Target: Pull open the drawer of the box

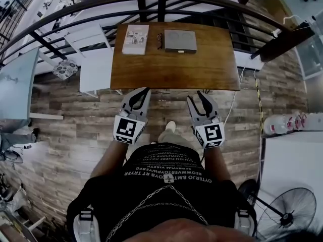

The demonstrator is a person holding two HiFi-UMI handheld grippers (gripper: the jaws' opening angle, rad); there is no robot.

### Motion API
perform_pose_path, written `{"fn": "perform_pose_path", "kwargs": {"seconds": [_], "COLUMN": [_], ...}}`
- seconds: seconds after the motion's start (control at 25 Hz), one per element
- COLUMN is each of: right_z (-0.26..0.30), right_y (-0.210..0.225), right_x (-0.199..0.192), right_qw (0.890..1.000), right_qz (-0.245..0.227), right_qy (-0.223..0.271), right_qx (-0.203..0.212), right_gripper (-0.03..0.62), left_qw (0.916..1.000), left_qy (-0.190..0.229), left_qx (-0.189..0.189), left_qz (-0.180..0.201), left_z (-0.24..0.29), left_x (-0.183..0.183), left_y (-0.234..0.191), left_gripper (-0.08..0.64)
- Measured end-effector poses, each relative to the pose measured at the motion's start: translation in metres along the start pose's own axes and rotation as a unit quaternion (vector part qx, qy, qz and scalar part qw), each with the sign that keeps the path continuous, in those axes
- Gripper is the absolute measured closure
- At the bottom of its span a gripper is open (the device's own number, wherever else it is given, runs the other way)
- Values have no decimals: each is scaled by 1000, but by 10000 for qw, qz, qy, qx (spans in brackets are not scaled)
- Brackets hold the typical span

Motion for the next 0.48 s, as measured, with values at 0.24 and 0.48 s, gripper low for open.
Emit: {"fn": "perform_pose_path", "kwargs": {"seconds": [0.24, 0.48], "right_z": [26, 50], "right_y": [24, 50], "right_x": [10, 23], "right_qw": [10000, 9997], "right_qz": [5, -32], "right_qy": [29, 18], "right_qx": [74, 245], "right_gripper": [439, 439], "left_qw": [10000, 9999], "left_qy": [53, -65], "left_qx": [-25, 116], "left_qz": [75, -1], "left_z": [29, 56], "left_x": [17, 28], "left_y": [-7, -20], "left_gripper": [555, 555]}}
Point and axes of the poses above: the fingertips, and each gripper's own axes: z forward along the fingers, y to its right, x out of its top, the point moved 2 cm from there along -z, backward along the fingers, and after that the axes turned 12 degrees about -y, right-handed, at the moved point
